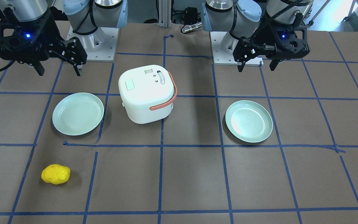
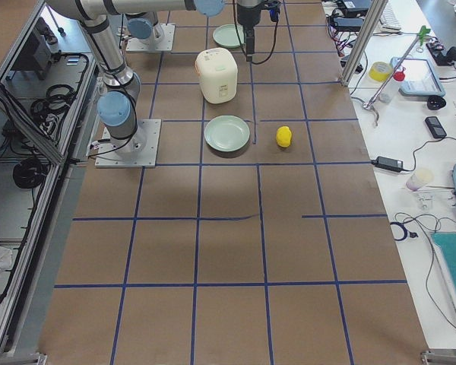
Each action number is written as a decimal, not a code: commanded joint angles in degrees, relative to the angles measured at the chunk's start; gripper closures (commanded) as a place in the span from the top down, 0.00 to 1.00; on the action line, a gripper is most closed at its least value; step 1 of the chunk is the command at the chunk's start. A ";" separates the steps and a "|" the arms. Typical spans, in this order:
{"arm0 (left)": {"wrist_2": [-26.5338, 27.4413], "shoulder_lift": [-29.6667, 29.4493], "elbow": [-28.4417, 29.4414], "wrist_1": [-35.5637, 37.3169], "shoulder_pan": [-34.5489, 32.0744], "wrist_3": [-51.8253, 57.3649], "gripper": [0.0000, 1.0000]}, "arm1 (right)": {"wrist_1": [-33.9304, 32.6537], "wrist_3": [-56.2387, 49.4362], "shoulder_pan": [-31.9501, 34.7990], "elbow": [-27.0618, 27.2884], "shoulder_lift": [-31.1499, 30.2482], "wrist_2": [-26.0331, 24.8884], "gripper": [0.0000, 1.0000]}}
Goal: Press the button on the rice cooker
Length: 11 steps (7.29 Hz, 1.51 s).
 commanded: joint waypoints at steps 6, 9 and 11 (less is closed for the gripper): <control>0.00 -0.09 0.00 0.00 0.00 0.00 1.00 | -0.52 -0.53 -0.26 0.34 0.29 0.00 1.00; 0.00 0.00 0.00 0.00 0.00 0.00 1.00 | -0.18 -0.53 -0.26 0.34 0.29 -0.18 1.00; 0.00 0.00 0.00 0.00 0.00 0.00 1.00 | -0.09 -0.53 -0.17 0.52 0.37 -0.88 1.00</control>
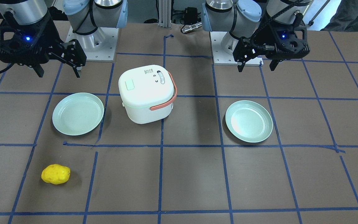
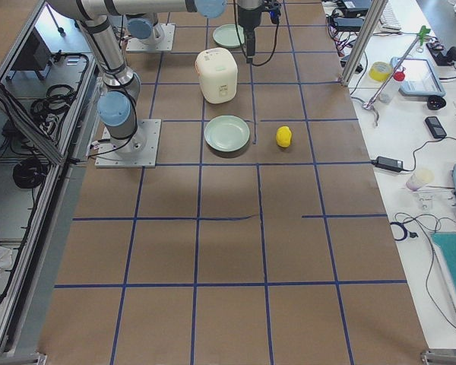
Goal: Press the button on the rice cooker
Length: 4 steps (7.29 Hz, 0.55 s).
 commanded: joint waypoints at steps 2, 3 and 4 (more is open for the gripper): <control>0.00 0.00 0.00 0.00 0.00 0.00 1.00 | 0.07 0.75 0.04 0.05 0.41 -0.50 1.00; 0.00 0.00 0.00 0.00 0.00 0.00 1.00 | 0.07 0.75 0.04 0.05 0.24 -0.42 1.00; 0.00 0.00 0.00 0.00 0.00 0.00 1.00 | 0.07 0.84 0.12 0.13 0.23 0.19 1.00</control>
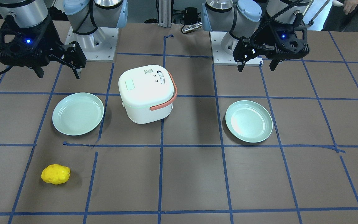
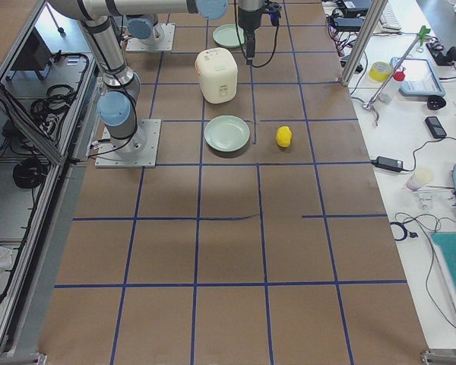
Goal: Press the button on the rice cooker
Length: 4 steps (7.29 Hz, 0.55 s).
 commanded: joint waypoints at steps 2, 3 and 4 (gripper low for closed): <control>0.00 0.00 0.00 0.00 0.00 0.00 1.00 | 0.09 0.17 0.06 0.05 -0.15 1.47 1.00; 0.00 0.00 0.00 0.00 0.00 0.00 1.00 | 0.26 0.17 0.15 0.13 -0.24 1.56 0.76; 0.00 0.00 0.00 0.00 0.00 0.00 1.00 | 1.92 0.17 0.15 0.48 -0.24 3.12 0.45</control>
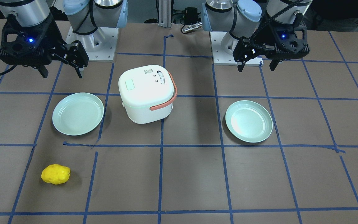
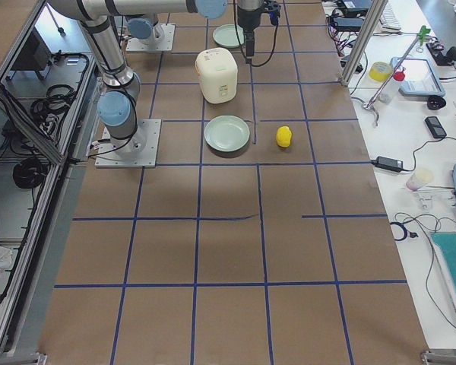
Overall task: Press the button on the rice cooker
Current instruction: 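Move the right gripper over the rice cooker's green lid button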
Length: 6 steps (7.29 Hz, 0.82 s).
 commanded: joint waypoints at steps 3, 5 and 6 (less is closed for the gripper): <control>0.00 0.00 0.00 0.00 0.00 0.00 1.00 | 6.01 0.09 2.39 0.91 0.56 4.77 0.03; 0.00 0.00 0.00 0.00 0.00 0.00 1.00 | 5.49 3.41 7.05 3.19 1.88 4.94 0.00; 0.00 0.00 0.00 0.00 0.00 0.00 1.00 | 5.14 4.13 8.46 4.94 2.41 5.03 0.00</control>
